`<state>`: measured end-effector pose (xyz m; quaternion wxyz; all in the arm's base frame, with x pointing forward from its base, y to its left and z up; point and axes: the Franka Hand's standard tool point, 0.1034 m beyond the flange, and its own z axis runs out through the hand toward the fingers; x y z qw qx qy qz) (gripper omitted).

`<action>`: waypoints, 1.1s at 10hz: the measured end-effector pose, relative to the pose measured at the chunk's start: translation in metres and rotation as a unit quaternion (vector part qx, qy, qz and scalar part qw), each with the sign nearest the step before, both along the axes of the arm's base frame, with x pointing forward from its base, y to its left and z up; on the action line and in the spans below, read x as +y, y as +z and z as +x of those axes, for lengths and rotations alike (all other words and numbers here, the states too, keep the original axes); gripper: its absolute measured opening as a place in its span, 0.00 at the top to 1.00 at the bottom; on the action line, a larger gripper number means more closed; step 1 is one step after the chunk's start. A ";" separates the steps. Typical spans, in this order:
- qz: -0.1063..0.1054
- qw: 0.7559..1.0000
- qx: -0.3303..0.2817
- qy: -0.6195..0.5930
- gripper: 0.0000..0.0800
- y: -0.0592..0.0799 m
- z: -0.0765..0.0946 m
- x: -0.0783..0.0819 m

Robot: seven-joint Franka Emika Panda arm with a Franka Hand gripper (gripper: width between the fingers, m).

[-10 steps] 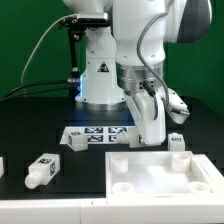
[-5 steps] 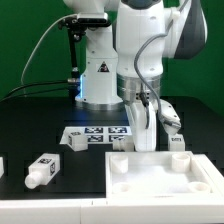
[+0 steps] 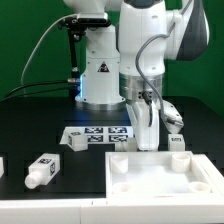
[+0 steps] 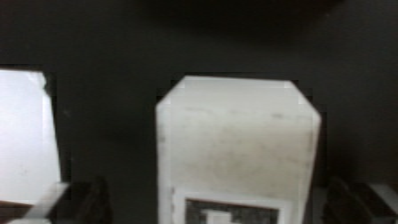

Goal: Assemble square table

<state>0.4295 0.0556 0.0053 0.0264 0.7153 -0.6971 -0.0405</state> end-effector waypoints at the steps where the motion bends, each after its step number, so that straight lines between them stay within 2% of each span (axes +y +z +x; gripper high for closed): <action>1: 0.000 1.000 0.000 0.003 0.21 0.000 0.000 0.000; 2: 0.001 1.000 0.000 0.009 0.19 0.000 0.000 0.000; 3: 0.012 0.999 -0.002 0.032 0.19 0.010 0.005 -0.002; 5: 0.041 0.998 -0.020 0.042 0.19 0.050 0.026 -0.007; 6: 0.045 0.998 -0.027 0.044 0.19 0.058 0.032 -0.009; 10: 0.043 0.997 -0.018 0.053 0.19 0.052 0.028 -0.004; 11: 0.049 0.996 -0.010 0.075 0.19 0.056 0.029 0.008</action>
Offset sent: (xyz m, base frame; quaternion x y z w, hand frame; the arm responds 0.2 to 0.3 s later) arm 0.0257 -0.0084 0.0632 0.0258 -0.0773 -0.0331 0.9961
